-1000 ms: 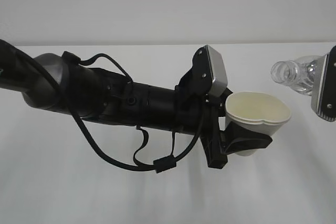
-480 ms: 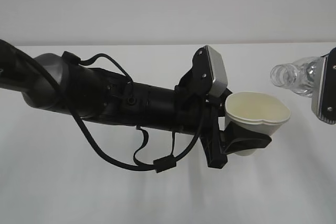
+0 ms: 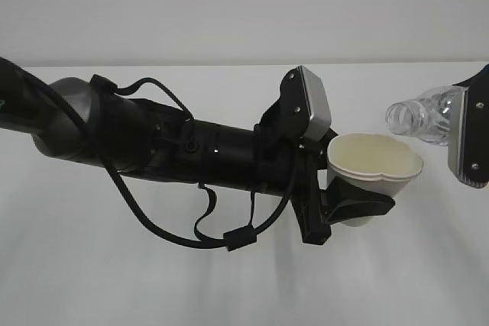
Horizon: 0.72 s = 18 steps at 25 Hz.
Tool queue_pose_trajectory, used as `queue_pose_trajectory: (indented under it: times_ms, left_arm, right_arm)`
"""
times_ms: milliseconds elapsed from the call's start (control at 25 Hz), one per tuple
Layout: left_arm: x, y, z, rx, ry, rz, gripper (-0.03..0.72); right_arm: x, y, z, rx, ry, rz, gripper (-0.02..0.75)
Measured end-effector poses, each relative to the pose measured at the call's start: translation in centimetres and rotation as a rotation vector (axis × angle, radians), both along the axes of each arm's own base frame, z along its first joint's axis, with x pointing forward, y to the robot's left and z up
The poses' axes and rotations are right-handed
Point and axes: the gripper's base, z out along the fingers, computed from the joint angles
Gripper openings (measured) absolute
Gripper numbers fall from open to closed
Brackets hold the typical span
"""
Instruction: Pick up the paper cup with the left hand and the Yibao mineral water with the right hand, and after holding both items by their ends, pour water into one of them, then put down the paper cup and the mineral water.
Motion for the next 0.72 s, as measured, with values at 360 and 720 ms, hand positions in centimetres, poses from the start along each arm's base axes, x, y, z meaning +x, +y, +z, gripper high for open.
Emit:
queue_pose_trajectory:
  times_ms: [360,720]
  left_arm:
    - [0.00,0.00,0.00,0.000,0.000,0.000,0.426]
    - [0.00,0.00,0.00,0.000,0.000,0.000,0.426]
  right_arm:
    - [0.04,-0.14,0.04,-0.015,-0.007,-0.009,0.462]
    - [0.06,-0.24,0.07,-0.021,-0.011,-0.020,0.462]
